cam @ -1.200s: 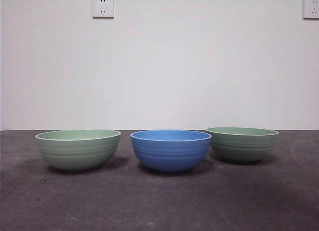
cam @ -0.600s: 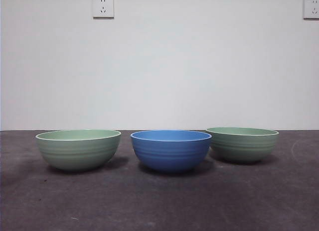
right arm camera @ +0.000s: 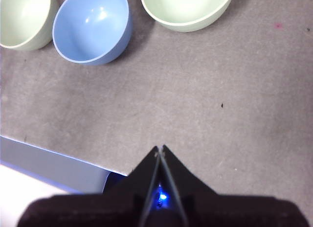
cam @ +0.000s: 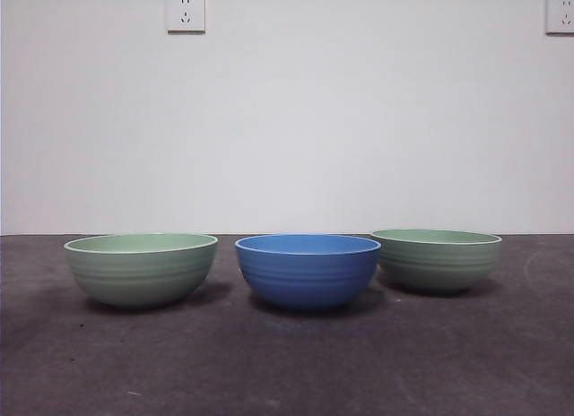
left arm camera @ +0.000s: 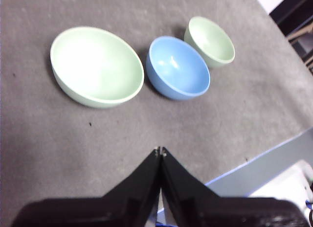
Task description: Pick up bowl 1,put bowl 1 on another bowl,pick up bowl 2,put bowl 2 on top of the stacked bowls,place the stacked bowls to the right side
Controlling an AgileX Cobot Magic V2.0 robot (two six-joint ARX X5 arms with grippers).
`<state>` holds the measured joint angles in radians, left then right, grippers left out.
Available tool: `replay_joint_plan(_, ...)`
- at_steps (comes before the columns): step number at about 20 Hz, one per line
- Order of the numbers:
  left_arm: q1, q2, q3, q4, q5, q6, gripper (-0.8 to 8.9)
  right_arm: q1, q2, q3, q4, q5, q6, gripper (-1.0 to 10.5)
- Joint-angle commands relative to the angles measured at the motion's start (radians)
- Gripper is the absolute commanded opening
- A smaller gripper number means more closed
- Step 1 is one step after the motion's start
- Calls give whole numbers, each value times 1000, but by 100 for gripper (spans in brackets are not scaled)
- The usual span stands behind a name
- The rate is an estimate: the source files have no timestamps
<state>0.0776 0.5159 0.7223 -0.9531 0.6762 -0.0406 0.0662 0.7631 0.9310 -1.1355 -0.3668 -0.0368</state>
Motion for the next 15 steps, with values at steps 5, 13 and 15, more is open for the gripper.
replay_joint_plan(5,1,30,4,-6,0,40,472,2,1,4,5,-1,-3,379)
replay_joint_plan(13,1,32,4,-6,0,33,566,2,13,4,44,6,53,625)
replay_joint_plan(15,1,32,4,-6,1,33,566,2,36,4,127,7,112,621)
